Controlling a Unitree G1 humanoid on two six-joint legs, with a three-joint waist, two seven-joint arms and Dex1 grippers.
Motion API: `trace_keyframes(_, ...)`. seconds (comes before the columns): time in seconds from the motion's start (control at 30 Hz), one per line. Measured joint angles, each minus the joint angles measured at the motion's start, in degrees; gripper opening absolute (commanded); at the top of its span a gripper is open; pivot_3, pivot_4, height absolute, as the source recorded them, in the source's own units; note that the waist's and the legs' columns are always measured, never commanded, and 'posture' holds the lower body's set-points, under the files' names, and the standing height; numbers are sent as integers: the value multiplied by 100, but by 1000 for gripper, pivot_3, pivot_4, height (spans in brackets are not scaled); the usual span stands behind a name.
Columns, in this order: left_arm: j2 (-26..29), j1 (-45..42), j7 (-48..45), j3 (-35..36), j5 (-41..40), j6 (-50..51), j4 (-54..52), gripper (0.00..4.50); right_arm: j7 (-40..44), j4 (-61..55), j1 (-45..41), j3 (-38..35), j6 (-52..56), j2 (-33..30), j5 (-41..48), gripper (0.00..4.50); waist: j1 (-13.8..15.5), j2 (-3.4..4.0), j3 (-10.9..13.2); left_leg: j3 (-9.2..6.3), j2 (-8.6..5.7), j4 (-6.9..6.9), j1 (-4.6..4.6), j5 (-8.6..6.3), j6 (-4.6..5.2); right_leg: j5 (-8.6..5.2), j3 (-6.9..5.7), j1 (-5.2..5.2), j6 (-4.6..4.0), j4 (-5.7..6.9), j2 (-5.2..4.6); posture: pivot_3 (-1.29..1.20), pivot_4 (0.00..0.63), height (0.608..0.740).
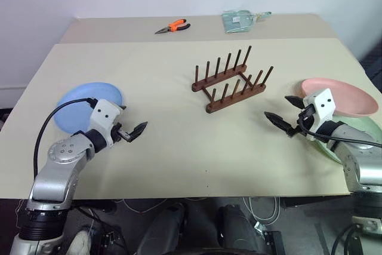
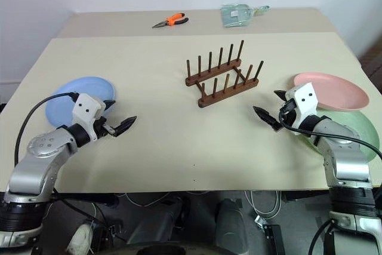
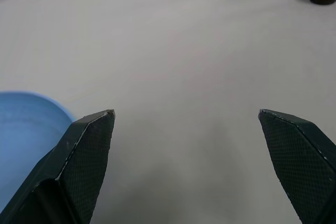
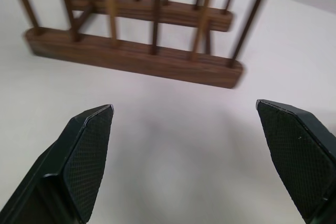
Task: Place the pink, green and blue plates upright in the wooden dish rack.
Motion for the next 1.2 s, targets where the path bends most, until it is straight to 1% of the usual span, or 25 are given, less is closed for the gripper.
trace_keyframes(0.17,-15,-19,46,-24,-11,152,-95,4500,-107,-37,-18,89,3,31,-10,4450,1,0,0,1,0,-1,0,0,1,0,2,-1,0,0,1,0,150,719)
trace_keyframes(0.3,-21,-153,-61,-154,-15,131,-74,4500,-223,-318,110,98,32,47,-9,4450,2,0,0,2,0,-1,0,-1,1,0,3,-1,0,-1,1,0,150,719)
trace_keyframes(0.43,-98,-342,-291,-502,8,7,102,4500,-340,-684,412,165,252,47,-14,4450,8,0,0,4,0,-1,0,-2,3,0,6,0,0,-4,1,0,150,719)
trace_keyframes(0.53,-196,-608,-454,-948,155,-134,381,4500,-539,-1165,877,314,386,74,-185,4450,15,0,0,5,0,-1,0,-2,3,0,7,-1,0,-4,0,0,150,719)
trace_keyframes(0.6,-424,-1000,-590,-1356,339,-362,802,4500,-827,-1604,1228,466,408,325,-360,4450,24,0,0,6,0,2,0,-3,3,0,8,1,0,-6,0,0,150,719)
trace_keyframes(0.67,-820,-1444,-647,-1698,503,-577,1362,4500,-1108,-1929,1448,642,447,600,-478,4450,24,2,-1,9,-1,7,-1,-3,5,1,11,4,0,-10,0,0,150,719)
trace_keyframes(0.77,-1225,-1992,-782,-2133,752,-945,2241,4500,-1416,-2393,1600,782,586,741,-633,4450,-13,1,-1,18,-1,8,-1,-5,9,5,20,1,7,-13,1,0,150,719)
trace_keyframes(0.87,-1820,-2560,-868,-2263,830,-1196,3298,4500,-1698,-2687,1656,824,665,893,-788,4450,10,0,-1,16,-1,5,-1,-5,10,5,18,1,10,-12,3,0,150,719)
trace_keyframes(0.93,-2309,-2978,-819,-2263,889,-1442,4087,4500,-1829,-2809,1732,873,749,928,-851,4450,23,-4,-1,17,-2,8,-2,-7,14,8,17,4,20,-17,2,0,150,719)
trace_keyframes(1.0,-2619,-3365,-756,-2255,956,-1636,4727,4500,-1895,-2871,1734,927,806,956,-874,4450,16,-6,-2,18,-3,11,-2,-7,17,11,18,8,25,-20,1,0,150,719)
trace_keyframes(1.07,-2796,-3523,-726,-2246,1030,-1830,5067,4500,-1930,-2907,1746,951,813,959,-925,4450,-2,-6,-3,20,-3,11,0,-5,29,12,18,10,28,-23,1,0,150,719)
trace_keyframes(1.1,-2913,-3618,-697,-2248,1092,-1991,5292,3965,-1946,-2908,1754,955,814,958,-972,4500,2,-6,-3,20,-3,11,0,-5,31,12,17,10,29,-22,2,0,150,719)
trace_keyframes(1.13,-3023,-3718,-637,-2246,1148,-2113,5503,3692,-1953,-2908,1748,971,815,958,-1006,4500,7,-6,-3,19,-3,11,0,-4,32,13,17,10,29,-22,2,0,150,719)
trace_keyframes(1.17,-3083,-3791,-588,-2238,1190,-2191,5659,3168,-1960,-2909,1735,996,815,959,-1023,4500,9,-7,-4,20,-3,12,1,-4,32,13,17,12,31,-22,2,0,150,719)
trace_keyframes(1.2,-3142,-3857,-546,-2223,1238,-2278,5801,2734,-1969,-2908,1729,1015,815,960,-1031,4500,9,-7,-4,20,-3,13,1,-4,33,14,17,12,33,-22,2,0,150,719)
